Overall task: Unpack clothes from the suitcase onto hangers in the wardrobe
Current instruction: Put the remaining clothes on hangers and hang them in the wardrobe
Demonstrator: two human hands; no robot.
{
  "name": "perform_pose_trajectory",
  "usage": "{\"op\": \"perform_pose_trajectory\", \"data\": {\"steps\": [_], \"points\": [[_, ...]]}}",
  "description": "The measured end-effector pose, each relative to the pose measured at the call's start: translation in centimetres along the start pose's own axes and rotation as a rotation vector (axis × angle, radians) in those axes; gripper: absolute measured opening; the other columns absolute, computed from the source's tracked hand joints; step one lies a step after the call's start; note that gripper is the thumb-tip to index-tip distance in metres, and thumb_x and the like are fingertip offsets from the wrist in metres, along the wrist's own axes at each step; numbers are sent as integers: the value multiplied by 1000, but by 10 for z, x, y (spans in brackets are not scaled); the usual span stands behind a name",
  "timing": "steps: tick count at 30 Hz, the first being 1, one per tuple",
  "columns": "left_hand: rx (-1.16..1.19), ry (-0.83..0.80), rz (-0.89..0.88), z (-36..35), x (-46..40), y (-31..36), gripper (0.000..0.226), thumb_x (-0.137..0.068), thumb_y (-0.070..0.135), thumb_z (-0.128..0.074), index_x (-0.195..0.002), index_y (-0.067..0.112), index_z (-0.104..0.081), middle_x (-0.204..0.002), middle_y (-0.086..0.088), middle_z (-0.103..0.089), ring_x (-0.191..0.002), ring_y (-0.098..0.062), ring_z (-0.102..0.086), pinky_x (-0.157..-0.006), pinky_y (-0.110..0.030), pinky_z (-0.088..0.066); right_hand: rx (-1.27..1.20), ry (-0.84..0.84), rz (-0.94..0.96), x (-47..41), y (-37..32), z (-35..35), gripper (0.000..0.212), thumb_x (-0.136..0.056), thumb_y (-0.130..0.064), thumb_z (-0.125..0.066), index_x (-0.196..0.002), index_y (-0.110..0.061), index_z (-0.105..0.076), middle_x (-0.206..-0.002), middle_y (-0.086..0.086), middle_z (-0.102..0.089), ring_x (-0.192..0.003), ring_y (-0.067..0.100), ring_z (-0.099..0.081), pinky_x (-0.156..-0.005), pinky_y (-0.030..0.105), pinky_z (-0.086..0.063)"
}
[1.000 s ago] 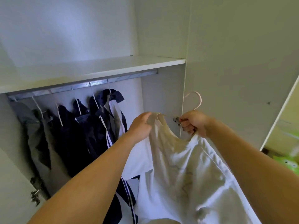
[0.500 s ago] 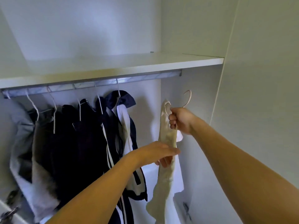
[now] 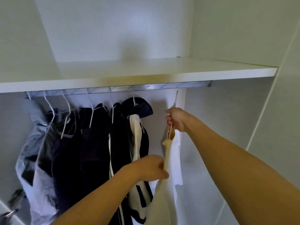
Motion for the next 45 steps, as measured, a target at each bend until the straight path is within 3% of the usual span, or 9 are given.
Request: {"op": "perform_pose_trajectory", "data": {"steps": [3,8,14,17,23,29,33,38,45], "points": [[294,309,-14,4,-20,-4,33,-91,28,-50,-124,28,-51,-109,6,-65,-101,-14,-63,-85,-32,-54,108,-70,48,-7,-14,-15,11,-95,-9,-46,-85,-13,-51,-69,4,-46,-57,16,-44,-64,29,-43],[510,771,-2,34,-22,-6,16,-94,1,-44,-100,11,-54,-92,-9,-62,-83,-21,-61,-78,-36,-55,246,-120,112,-1,-40,-15,11,-93,-9,-50,-103,-9,-56,-105,8,-64,-91,22,-61,-82,32,-48],[579,818,82,81,-35,2,30,-93,-3,-40,-118,11,-51,-97,-3,-56,-93,-21,-56,-79,-30,-49,444,126,214,2,-33,24,38,-94,-6,-44,-129,8,-48,-112,16,-53,-93,22,-45,-70,28,-32],[489,797,159,96,-47,4,36,-96,2,-40,-132,8,-45,-103,-4,-53,-94,-20,-53,-80,-26,-41,486,196,292,8,-16,36,50,-94,-9,-44,-143,-4,-38,-143,12,-44,-117,25,-49,-84,25,-35],[360,767,233,75,-57,3,38,-92,3,-40,-130,2,-45,-122,-19,-57,-112,-36,-56,-90,-39,-47,525,236,386,16,15,34,53,-94,-11,-46,-146,-12,-34,-150,10,-35,-121,27,-51,-91,30,-44],[439,770,192,67,-51,2,33,-101,19,-42,-133,13,-44,-106,-2,-59,-81,-12,-54,-60,-17,-40,488,256,409,27,33,17,50,-96,-6,-47,-144,-18,-38,-151,5,-36,-111,16,-52,-91,27,-45],[473,910,16,85,-10,-1,15,-102,24,-43,-106,14,-53,-88,-4,-61,-80,-16,-62,-65,-23,-51,493,305,532,42,20,-12,46,-96,-13,-54,-140,-20,-43,-148,1,-41,-132,22,-45,-106,30,-38],[306,1240,-105,117,64,-43,21,-100,18,-45,-120,14,-51,-99,-6,-60,-83,-18,-60,-68,-27,-50,539,221,792,60,13,-89,42,-95,-13,-53,-136,-18,-47,-140,3,-48,-127,20,-47,-111,38,-39],[220,1513,218,89,188,-148,38,-97,31,-39,-131,16,-46,-125,0,-55,-118,-17,-51,-99,-39,-46,550,-23,1007,106,49,-222,47,-91,-11,-53,-137,-13,-45,-143,6,-43,-135,20,-38,-113,42,-35]]}}
Point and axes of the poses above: each hand's wrist, its own x-axis away from the middle knuckle, its own z-axis out of the back of the hand, y = z × x, the point moved 6 cm from there along -x, towards the middle knuckle
